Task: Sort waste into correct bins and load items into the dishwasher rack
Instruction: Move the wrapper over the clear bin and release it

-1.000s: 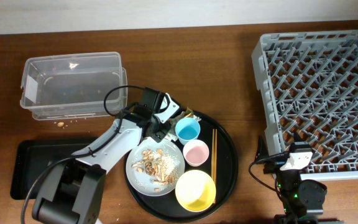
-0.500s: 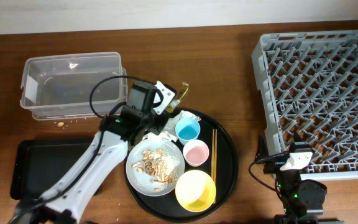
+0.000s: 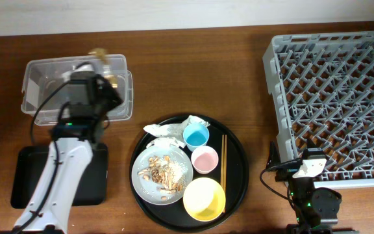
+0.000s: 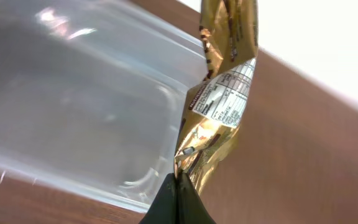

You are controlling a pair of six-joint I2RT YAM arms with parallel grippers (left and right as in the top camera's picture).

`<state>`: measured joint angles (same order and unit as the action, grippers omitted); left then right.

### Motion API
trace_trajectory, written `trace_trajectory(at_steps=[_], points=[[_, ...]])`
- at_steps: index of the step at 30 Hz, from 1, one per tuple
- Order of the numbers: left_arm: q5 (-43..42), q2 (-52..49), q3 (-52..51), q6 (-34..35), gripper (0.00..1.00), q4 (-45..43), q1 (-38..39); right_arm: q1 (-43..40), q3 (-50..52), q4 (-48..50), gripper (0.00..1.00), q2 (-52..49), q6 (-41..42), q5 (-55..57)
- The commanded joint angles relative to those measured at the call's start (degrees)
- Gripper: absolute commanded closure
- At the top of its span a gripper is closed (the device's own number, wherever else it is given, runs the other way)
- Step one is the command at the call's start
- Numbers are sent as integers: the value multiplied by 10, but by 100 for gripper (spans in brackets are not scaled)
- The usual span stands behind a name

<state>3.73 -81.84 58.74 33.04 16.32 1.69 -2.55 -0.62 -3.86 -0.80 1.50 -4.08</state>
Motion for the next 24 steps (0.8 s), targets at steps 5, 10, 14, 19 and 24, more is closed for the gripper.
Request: trace_trajectory(at_steps=[5, 10, 14, 19, 24], points=[[7, 3, 9, 219, 99, -27, -82, -1, 3, -3, 1, 4, 2, 2], [6, -9, 9, 263, 56, -28, -94, -1, 3, -3, 1, 4, 2, 2], [-2, -10, 9, 263, 43, -36, -94, -1, 3, -3, 1, 4, 2, 2], [-149, -8, 9, 192, 31, -63, -94, -1, 3, -3, 1, 4, 2, 2], [-436, 3, 9, 11, 13, -118, -87, -1, 3, -3, 1, 4, 2, 2]])
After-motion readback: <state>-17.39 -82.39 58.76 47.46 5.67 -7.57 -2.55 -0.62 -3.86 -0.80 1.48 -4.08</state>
